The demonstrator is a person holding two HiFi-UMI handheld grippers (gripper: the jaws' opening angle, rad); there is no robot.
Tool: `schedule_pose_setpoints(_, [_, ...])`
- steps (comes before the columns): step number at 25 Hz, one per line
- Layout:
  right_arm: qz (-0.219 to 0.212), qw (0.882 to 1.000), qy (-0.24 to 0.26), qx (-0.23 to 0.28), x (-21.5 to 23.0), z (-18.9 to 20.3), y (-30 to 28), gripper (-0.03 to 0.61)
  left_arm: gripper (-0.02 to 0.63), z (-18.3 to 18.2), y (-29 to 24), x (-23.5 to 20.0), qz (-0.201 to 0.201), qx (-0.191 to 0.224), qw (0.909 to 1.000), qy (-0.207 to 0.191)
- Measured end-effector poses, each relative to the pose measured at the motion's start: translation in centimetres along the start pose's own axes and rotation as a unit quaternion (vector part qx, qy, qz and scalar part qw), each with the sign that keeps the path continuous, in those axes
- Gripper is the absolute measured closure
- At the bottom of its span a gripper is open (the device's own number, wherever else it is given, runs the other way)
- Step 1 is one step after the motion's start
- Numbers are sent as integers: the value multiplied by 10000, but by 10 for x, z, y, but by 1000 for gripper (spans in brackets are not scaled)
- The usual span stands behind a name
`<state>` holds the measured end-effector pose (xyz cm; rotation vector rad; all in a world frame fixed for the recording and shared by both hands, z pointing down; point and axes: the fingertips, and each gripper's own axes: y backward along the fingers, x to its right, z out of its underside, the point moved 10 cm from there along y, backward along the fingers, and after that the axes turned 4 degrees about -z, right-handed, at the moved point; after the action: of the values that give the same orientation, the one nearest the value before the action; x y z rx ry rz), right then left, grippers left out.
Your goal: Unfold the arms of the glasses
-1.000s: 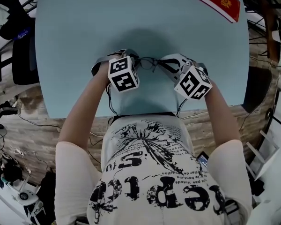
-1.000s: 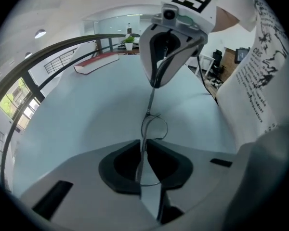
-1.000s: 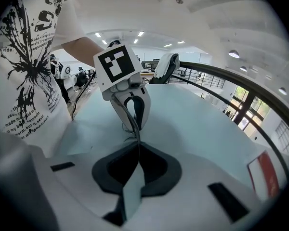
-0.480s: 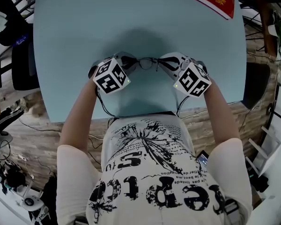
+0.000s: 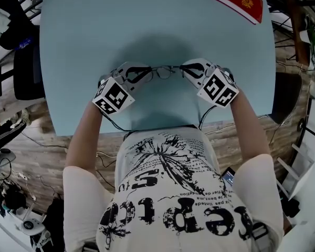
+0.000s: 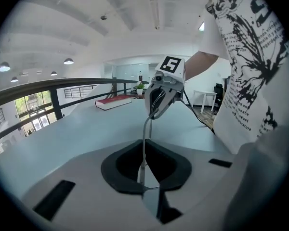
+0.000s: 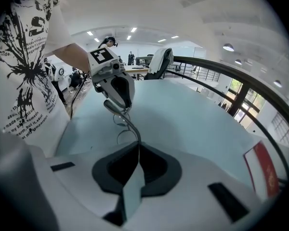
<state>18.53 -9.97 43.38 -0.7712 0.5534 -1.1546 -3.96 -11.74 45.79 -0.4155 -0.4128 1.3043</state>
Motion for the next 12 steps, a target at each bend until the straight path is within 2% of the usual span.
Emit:
schedule_pose_setpoints(3, [-35,10000,-41,-31,0,3,1,563,586,0,10,0,-47,200,9997,147])
schedule_pose_setpoints(7, [-84,9986,-487,201,1,12,5,563,584,-6,22,-6,-255,789,9931,827])
schedule_pose_setpoints(12, [40,9990,-428,103,-2,14,10,563,584,-3,23,0,-247,716,9942,765])
